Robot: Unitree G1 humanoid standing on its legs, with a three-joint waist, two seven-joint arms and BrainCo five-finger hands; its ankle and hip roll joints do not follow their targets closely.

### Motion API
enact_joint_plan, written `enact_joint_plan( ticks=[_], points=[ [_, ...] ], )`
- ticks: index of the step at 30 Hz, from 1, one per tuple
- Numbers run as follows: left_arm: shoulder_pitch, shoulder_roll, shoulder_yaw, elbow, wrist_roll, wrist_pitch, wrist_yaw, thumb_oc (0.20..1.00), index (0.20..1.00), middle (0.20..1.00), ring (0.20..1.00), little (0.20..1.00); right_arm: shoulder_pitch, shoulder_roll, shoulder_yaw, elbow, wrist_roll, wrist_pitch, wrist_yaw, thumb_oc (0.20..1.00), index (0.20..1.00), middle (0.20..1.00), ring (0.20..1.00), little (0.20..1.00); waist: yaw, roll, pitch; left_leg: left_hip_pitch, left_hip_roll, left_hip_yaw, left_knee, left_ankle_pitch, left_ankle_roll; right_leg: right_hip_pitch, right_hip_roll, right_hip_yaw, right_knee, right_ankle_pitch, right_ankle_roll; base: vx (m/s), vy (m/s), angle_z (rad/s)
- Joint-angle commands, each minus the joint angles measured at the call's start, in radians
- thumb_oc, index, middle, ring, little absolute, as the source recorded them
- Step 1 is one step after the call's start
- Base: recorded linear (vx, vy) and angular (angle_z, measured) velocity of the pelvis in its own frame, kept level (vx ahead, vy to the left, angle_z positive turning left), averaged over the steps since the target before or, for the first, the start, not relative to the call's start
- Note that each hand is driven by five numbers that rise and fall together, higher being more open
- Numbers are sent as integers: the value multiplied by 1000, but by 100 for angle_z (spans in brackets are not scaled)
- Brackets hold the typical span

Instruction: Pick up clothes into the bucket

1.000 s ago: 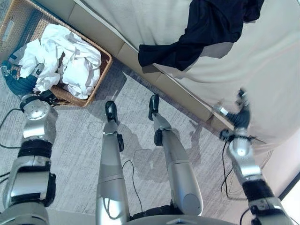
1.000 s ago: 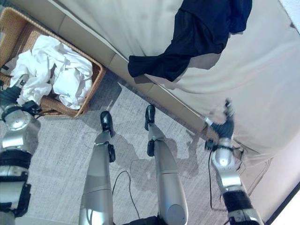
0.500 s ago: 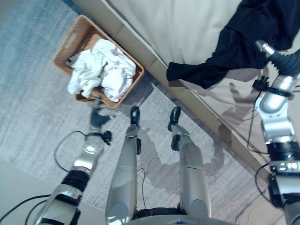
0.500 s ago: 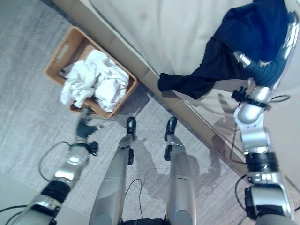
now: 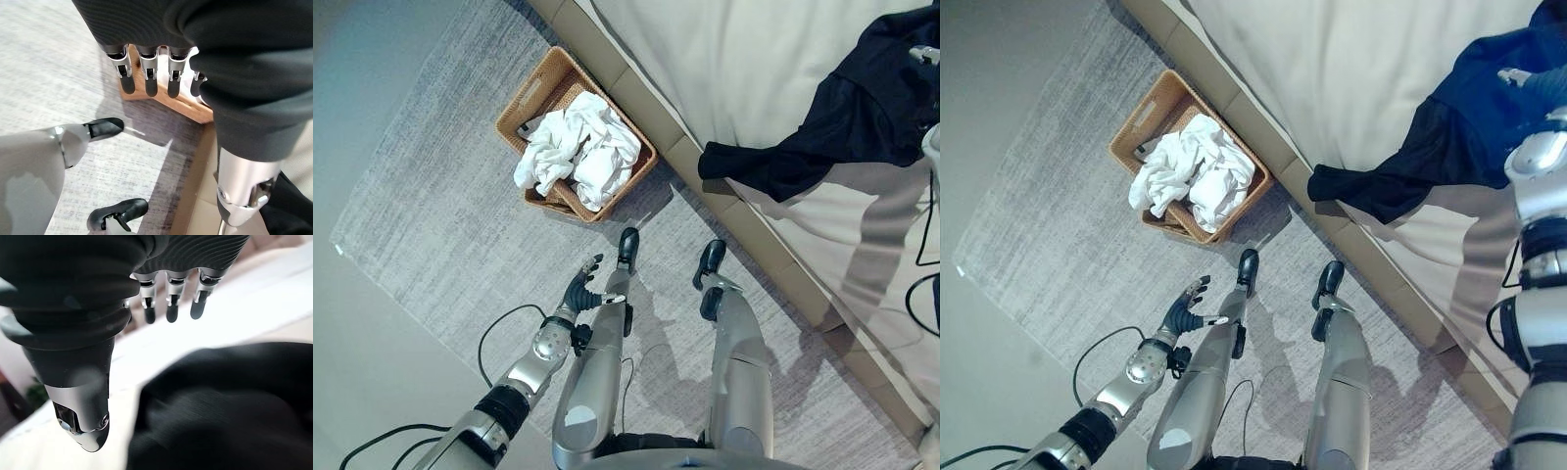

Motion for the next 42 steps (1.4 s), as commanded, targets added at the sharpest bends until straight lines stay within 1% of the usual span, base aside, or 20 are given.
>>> enact_joint_plan(
  ticks=[1, 3, 6, 8, 14, 15, 16, 17, 25, 26, 27, 28, 30, 32, 33, 38, 39, 40, 41, 42],
  points=[
    [27, -17, 36, 5, -49, -17, 3, 1000, 1000, 1000, 1000, 1000, -90, -90, 129, 41, 35, 9, 101, 1000, 1000, 1000, 1000, 1000, -23, 54, -8, -4, 35, -6, 23, -22, -32, 65, 11, 19, -19, -46, 57, -2, -71, -6],
    [22, -19, 49, 11, -63, -5, -3, 1000, 1000, 1000, 1000, 1000, -113, -67, 171, 78, 43, 17, 166, 1000, 1000, 1000, 1000, 1000, -19, 62, -8, -9, 40, -5, 16, -12, -33, 46, 16, 26, -10, -46, 56, 1, -76, -5],
    [16, -25, 58, 23, -67, -1, -5, 1000, 1000, 1000, 1000, 1000, -121, -56, 195, 92, 50, 21, 199, 1000, 1000, 1000, 1000, 1000, -20, 63, -8, -14, 46, -4, 3, -4, -35, 31, 22, 29, -7, -46, 57, 1, -52, -3],
    [9, -32, 56, 22, -77, 8, -21, 1000, 1000, 1000, 1000, 1000, -109, -41, 228, 88, 55, 19, 270, 1000, 1000, 1000, 1000, 1000, -20, 63, -8, -22, 52, -3, -10, 4, -37, 8, 29, 29, -3, -44, 56, 0, -75, -2],
    [-18, -47, 9, 27, -76, 17, -41, 1000, 1000, 1000, 1000, 1000, -113, 5, 256, 90, 76, 15, 322, 1000, 1000, 1000, 1000, 1000, -26, 60, -8, -40, 58, 3, -19, 9, -35, -25, 40, 38, -6, -35, 59, 1, -26, -1],
    [-19, -47, 9, 28, -76, 17, -41, 1000, 1000, 1000, 1000, 1000, -113, 5, 257, 90, 76, 15, 322, 859, 859, 859, 859, 859, -26, 60, -8, -41, 58, 3, -19, 9, -35, -25, 40, 38, -5, -35, 59, 2, -29, -3],
    [-33, -53, -4, 31, -75, 19, -42, 1000, 1000, 1000, 1000, 1000, -106, 20, 257, 62, 95, 4, 325, 300, 300, 300, 300, 300, -29, 58, -8, -46, 60, 3, -24, 11, -35, -30, 42, 39, -12, -31, 60, 0, 0, 0],
    [-33, -52, -4, 31, -76, 18, -42, 1000, 1000, 1000, 1000, 1000, -105, 19, 256, 61, 95, 5, 325, 200, 200, 200, 200, 200, -29, 58, -8, -46, 60, 3, -24, 11, -35, -30, 42, 39, -12, -31, 60, 3, -21, -5],
    [-58, -66, -10, 65, -65, 6, -15, 1000, 1000, 1000, 1000, 1000, -59, 31, 226, -201, 176, -57, 261, 200, 200, 200, 200, 200, -53, 30, -8, -64, 63, 12, -15, 8, -38, -43, 53, 38, -33, -13, 61, -18, 0, -5],
    [-64, -61, 3, 70, -58, 2, -7, 1000, 1000, 1000, 1000, 1000, -56, 11, 208, -297, 184, -73, 241, 200, 200, 200, 200, 200, -56, 24, -8, -90, 66, 16, -5, 30, -37, -53, 58, 28, -60, 33, 56, -20, 15, -5],
    [-56, -63, -1, 71, -58, 2, -7, 1000, 1000, 1000, 1000, 1000, -47, 12, 209, -298, 184, -73, 242, 200, 200, 200, 200, 200, -60, 20, -8, -60, 63, 15, -8, 4, -39, -30, 56, 38, -48, -2, 64, -114, 50, -7],
    [-54, -58, 14, 85, -48, 0, -2, 1000, 1000, 1000, 1000, 1000, -41, -9, 184, -362, 186, -84, 221, 200, 200, 200, 200, 200, -62, 14, -8, -76, 64, 20, 3, 24, -38, -29, 61, 29, -72, 39, 57, -26, 16, -5],
    [-51, -54, 18, 86, -41, 0, 0, 1000, 1000, 1000, 1000, 1000, -35, -25, 174, -392, 177, -85, 212, 200, 200, 200, 200, 200, -64, 9, -8, -65, 64, 22, 8, 21, -39, -11, 62, 26, -83, 44, 58, -76, 41, 0],
    [-43, -49, 26, 99, -33, 0, 0, 1000, 1000, 1000, 1000, 1000, -26, -49, 154, -433, 170, -88, 195, 200, 200, 200, 200, 200, -71, 0, -8, -37, 61, 24, 13, 13, -38, 27, 64, 28, -101, 52, 58, -46, 55, 1],
    [-44, -43, 43, 126, -16, 2, 3, 1000, 1000, 1000, 1000, 1000, -20, -81, 125, -461, 164, -92, 175, 200, 200, 200, 200, 200, -82, -13, -8, 14, 59, 28, 17, 0, -37, 97, 64, 28, -131, 63, 62, -30, 66, -4],
    [-11, -14, 84, 112, 8, 3, 0, 1000, 1000, 1000, 1000, 1000, 32, -144, 50, -530, 160, -96, 143, 200, 200, 200, 200, 200, -96, -35, -8, 141, 52, 31, 23, -27, -33, 265, 65, 23, -195, 78, 67, -10, 50, -3],
    [-9, -12, 83, 111, 8, 3, 0, 1000, 1000, 1000, 1000, 1000, 38, -144, 45, -532, 159, -96, 143, 200, 200, 200, 200, 200, -95, -36, -8, 143, 53, 31, 22, -27, -33, 269, 66, 22, -197, 79, 67, 31, 57, -1],
    [0, 1, 104, 102, 11, 1, -5, 1000, 1000, 1000, 1000, 1000, 73, -162, -8, -555, 163, -96, 128, 200, 200, 200, 200, 200, -99, -43, -8, 205, 48, 29, 27, -40, -30, 347, 67, 18, -216, 80, 69, 0, 0, 0],
    [1, 3, 103, 102, 11, 2, -5, 1000, 1000, 1000, 1000, 1000, 80, -162, -13, -557, 162, -95, 128, 200, 200, 200, 200, 200, -98, -44, -8, 208, 49, 28, 25, -40, -30, 351, 67, 17, -219, 80, 69, 64, 58, 1],
    [14, 15, 117, 73, 20, -2, -10, 1000, 1000, 1000, 1000, 1000, 133, -171, -75, -586, 170, -103, 112, 200, 200, 200, 200, 200, -100, -50, -23, 258, 48, 28, 24, -54, -26, 415, 68, 12, -237, 81, 71, 38, 29, 6]
  ],
)
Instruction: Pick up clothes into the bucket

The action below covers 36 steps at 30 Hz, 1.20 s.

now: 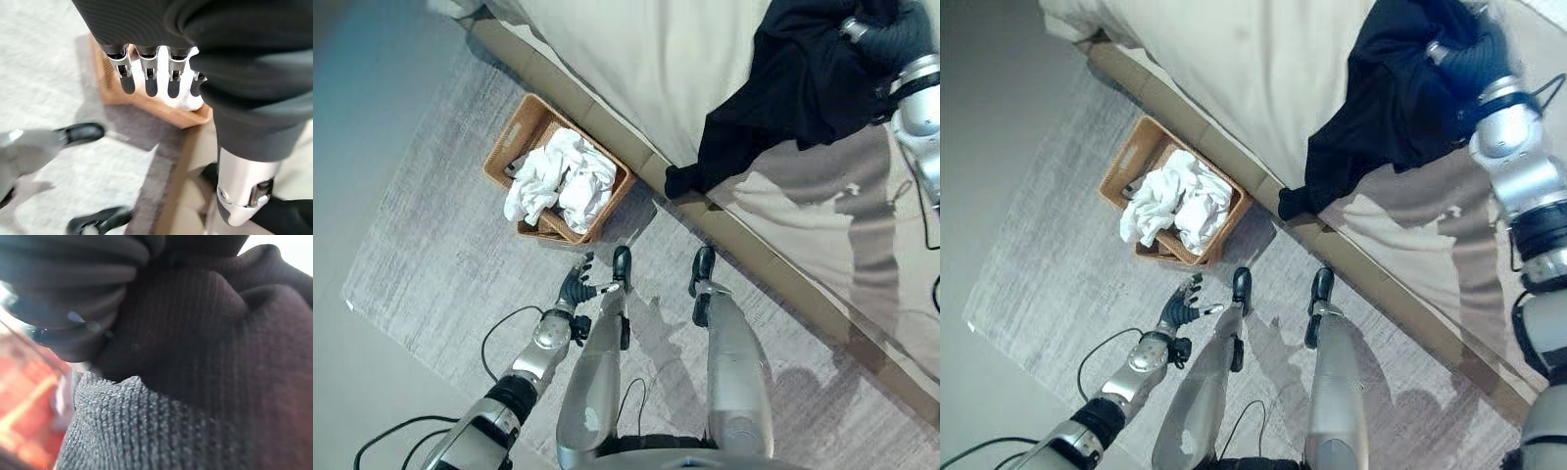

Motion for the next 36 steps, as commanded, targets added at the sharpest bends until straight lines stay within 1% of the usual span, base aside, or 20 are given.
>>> enact_joint_plan(
  ticks=[1, 2, 4, 5, 6, 7, 8, 10, 11, 12, 13, 15, 16, 17, 19, 21, 28, 31, 33, 36],
  points=[
    [75, 47, 25, -43, 43, -26, 1, 1000, 1000, 1000, 1000, 1000, -8, -54, -109, -98, 14, -71, -79, 200, 200, 200, 200, 200, -23, -72, -20, 40, -3, 1, 61, -58, -16, 156, -6, 6, -97, 38, 55, 125, 42, 4],
    [95, 72, 38, -94, 61, -30, -8, 1000, 1000, 1000, 1000, 1000, 67, -47, -185, -133, 33, -81, -88, 200, 200, 200, 200, 200, -26, -79, -63, 83, -2, 1, 55, -71, -14, 214, -2, -2, -128, 42, 59, 121, 23, 0],
    [103, 91, 41, -125, 76, -31, -13, 1000, 1000, 1000, 1000, 1000, 110, -40, -221, -156, 33, -84, -86, 200, 200, 200, 200, 200, -24, -84, -81, 99, 0, -1, 48, -69, -12, 235, 2, -9, -146, 50, 60, 103, 37, 0],
    [108, 130, 54, -208, 103, -42, -22, 1000, 1000, 1000, 1000, 1000, 174, -26, -269, -183, 50, -98, -75, 200, 200, 200, 200, 200, -24, -91, -124, 147, 5, 3, 34, -83, -14, 294, 8, -18, -179, 47, 65, 109, 41, 0],
    [114, 145, 60, -232, 108, -43, -32, 1000, 1000, 1000, 1000, 1000, 205, -21, -285, -197, 49, -96, -65, 200, 200, 200, 200, 200, -22, -95, -146, 168, 7, 6, 27, -85, -14, 318, 10, -21, -194, 48, 66, 108, 42, -3],
    [115, 147, 60, -234, 107, -42, -33, 1000, 1000, 1000, 1000, 1000, 210, -21, -290, -199, 48, -96, -65, 200, 200, 200, 200, 200, -22, -95, -147, 166, 7, 5, 24, -80, -13, 319, 11, -22, -200, 55, 66, 94, 28, 1],
    [121, 179, 89, -341, 88, -56, -47, 1000, 1000, 1000, 1000, 1000, 280, -3, -322, -231, 67, -99, -39, 200, 200, 200, 200, 200, -22, -102, -189, 207, 10, 8, 13, -93, -16, 366, 14, -28, -230, 51, 68, 62, 36, -1],
    [127, 194, 103, -383, 71, -57, -59, 1000, 1000, 1000, 1000, 1000, 322, 7, -343, -249, 69, -95, -26, 200, 200, 200, 200, 200, -21, -104, -209, 221, 11, 8, 4, -89, -15, 389, 18, -34, -255, 59, 70, 57, 27, 0],
    [121, 226, 140, -505, 24, -66, -86, 1000, 1000, 1000, 1000, 1000, 398, 29, -366, -289, 73, -89, 13, 200, 200, 200, 200, 200, -20, -111, -248, 255, 13, 11, -4, -100, -16, 436, 24, -42, -296, 64, 74, 0, 0, 0],
    [122, 227, 140, -506, 24, -66, -86, 1000, 1000, 1000, 1000, 1000, 400, 29, -368, -290, 72, -88, 13, 200, 200, 200, 200, 200, -20, -112, -249, 254, 13, 10, -5, -99, -16, 436, 24, -43, -297, 65, 74, 102, 15, -1],
    [107, 252, 162, -586, -4, -71, -112, 1000, 1000, 1000, 1000, 1000, 458, 53, -369, -321, 71, -80, 54, 200, 200, 200, 200, 200, -19, -119, -289, 293, 17, 19, -12, -118, -15, 479, 30, -43, -328, 65, 79, 92, 10, -2],
    [90, 287, 181, -685, -30, -62, -141, 1000, 1000, 1000, 1000, 1000, 522, 76, -381, -358, 72, -64, 91, 200, 200, 200, 200, 200, -15, -127, -330, 324, 21, 26, -23, -125, -12, 518, 36, -45, -362, 75, 85, 87, 8, -6],
    [90, 288, 181, -686, -30, -62, -141, 1000, 1000, 1000, 1000, 1000, 524, 76, -382, -359, 72, -64, 91, 200, 200, 200, 200, 200, -15, -127, -330, 323, 21, 26, -23, -124, -12, 518, 36, -46, -363, 76, 85, 120, 11, -8],
    [48, 319, 184, -729, -43, -55, -170, 1000, 1000, 1000, 1000, 1000, 563, 100, -377, -386, 77, -54, 130, 200, 200, 200, 200, 200, -17, -131, -372, 354, 24, 33, -29, -135, -10, 547, 38, -45, -379, 78, 87, 123, 7, -5],
    [-29, 385, 162, -780, -4, -50, -191, 1000, 1000, 1000, 1000, 1000, 579, 114, -368, -409, 86, -44, 170, 200, 200, 200, 200, 200, -13, -135, -405, 392, 29, 40, -40, -149, -9, 586, 42, -41, -396, 73, 90, 126, 8, -10],
    [-99, 410, 133, -797, 18, -43, -201, 1000, 1000, 1000, 1000, 1000, 583, 122, -349, -427, 84, -32, 200, 200, 200, 200, 200, 200, -11, -141, -431, 415, 29, 47, -50, -152, -5, 609, 44, -35, -412, 78, 91, 56, 13, -11],
    [-310, 418, -28, -771, 57, -14, -268, 1000, 1000, 1000, 1000, 1000, 569, 133, -276, -539, 83, 1, 298, 200, 200, 200, 200, 200, -14, -141, -486, 477, 29, 60, -55, -172, 1, 676, 44, -19, -443, 78, 93, 50, 7, -11],
    [-374, 383, -78, -731, 71, -4, -270, 1000, 1000, 1000, 1000, 1000, 540, 138, -244, -569, 79, 3, 315, 200, 200, 200, 200, 200, -17, -141, -492, 490, 30, 61, -57, -174, 2, 689, 43, -17, -443, 76, 93, 10, 1, -2],
    [-438, 327, -136, -663, 62, 5, -279, 1000, 1000, 1000, 1000, 1000, 502, 150, -213, -603, 86, 2, 326, 200, 200, 200, 200, 200, -24, -140, -503, 506, 31, 64, -59, -178, 4, 702, 46, -15, -446, 75, 93, 0, 0, 0],
    [-467, 294, -156, -632, 94, 10, -280, 1000, 1000, 1000, 1000, 1000, 484, 170, -207, -646, 96, -5, 336, 200, 200, 200, 200, 200, -29, -138, -510, 508, 27, 68, -55, -173, 8, 707, 42, -14, -447, 81, 93, -4, 2, -2]
  ],
)
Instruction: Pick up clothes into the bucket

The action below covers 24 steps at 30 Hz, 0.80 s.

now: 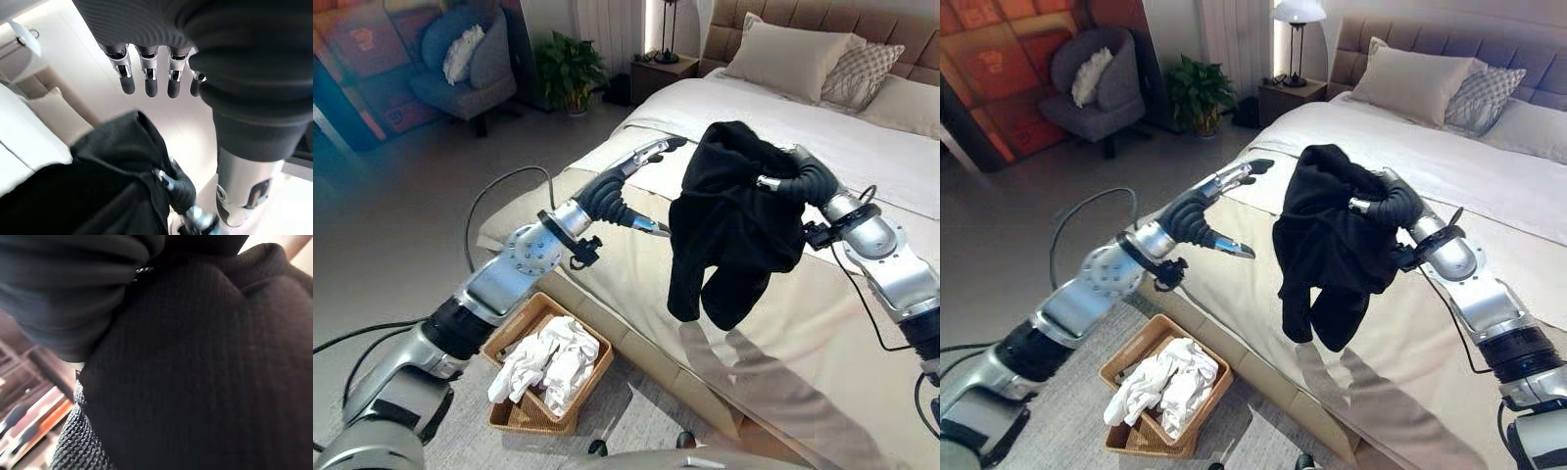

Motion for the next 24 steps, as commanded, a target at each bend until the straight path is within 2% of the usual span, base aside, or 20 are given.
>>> enact_joint_plan(
  ticks=[1, 3, 12, 24],
  points=[
    [-93, -18, -20, 88, 65, -15, 10, 1000, 1000, 1000, 1000, 1000, -123, 23, -21, -112, 58, -53, -4, 200, 200, 200, 200, 200, 5, -63, -91, -27, -27, 11, 69, -76, 14, 13, -55, -10, 74, -68, 61, -8, 4, -7],
    [-102, -26, -20, 92, 97, -13, 21, 1000, 1000, 1000, 1000, 1000, -130, 27, -25, -135, 57, -56, -5, 200, 200, 200, 200, 200, 4, -62, -94, -24, -26, 11, 70, -78, 14, 15, -56, -11, 74, -69, 61, 9, 0, -4],
    [-102, -176, -14, 238, 223, 8, 70, 1000, 1000, 1000, 1000, 1000, -167, 125, -40, -283, 144, -96, 14, 200, 200, 200, 200, 200, -8, -64, -101, -7, -24, 16, 81, -92, 20, 34, -54, -10, 82, -82, 61, 0, 0, 0],
    [-89, -307, -20, 340, 292, 38, 91, 1000, 1000, 1000, 1000, 1000, -146, 248, -37, -397, 246, -98, 48, 200, 200, 200, 200, 200, -21, -68, -90, -3, -24, 17, 92, -102, 29, 32, -54, 1, 92, -90, 59, 1, 1, -1]
  ],
)
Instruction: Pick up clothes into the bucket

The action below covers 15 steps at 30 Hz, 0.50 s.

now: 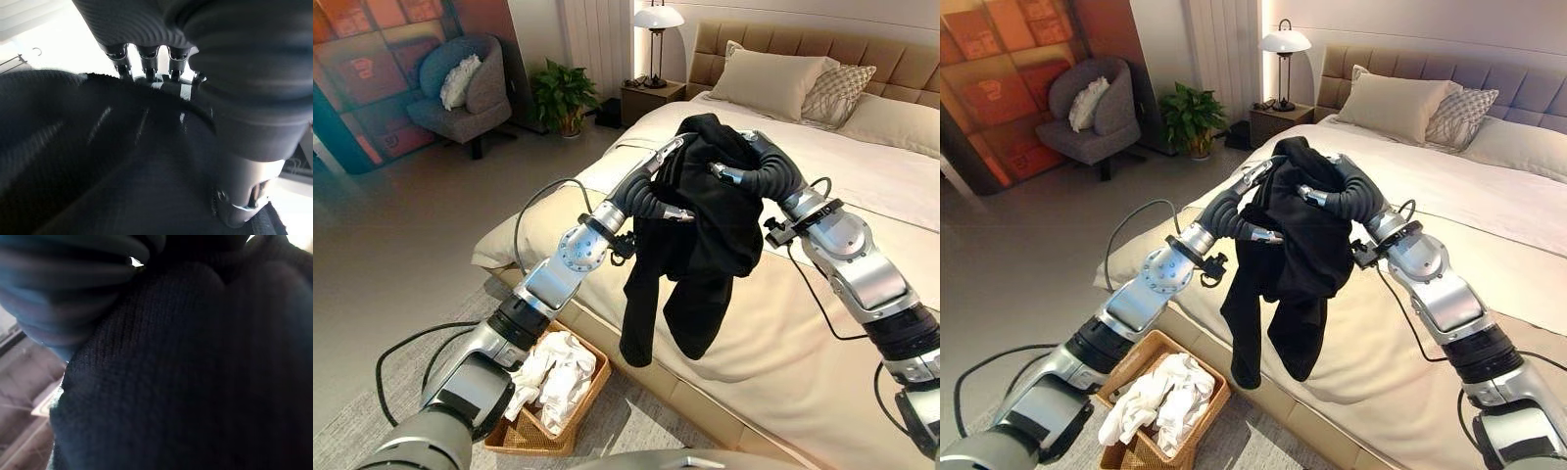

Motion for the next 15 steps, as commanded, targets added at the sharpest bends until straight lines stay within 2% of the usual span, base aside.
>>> enact_joint_plan(
  ticks=[1, 15],
  points=[
    [-89, -55, -74, 159, 60, 25, -6, 1000, 1000, 1000, 1000, 1000, -125, 113, -32, -229, 116, -119, 22, 200, 200, 200, 200, 200, -5, -67, -47, -25, -26, 9, 97, -102, 29, 22, -57, -16, 92, -88, 57, 4, 3, -7],
    [-85, -93, -104, 196, 132, 38, 12, 1000, 1000, 1000, 1000, 1000, -158, 241, -25, -232, 241, -128, -18, 200, 200, 200, 200, 200, -8, -66, -32, -38, -32, 22, 116, -116, 42, -3, -58, 15, 99, -82, 59, 10, 5, -5]
  ],
)
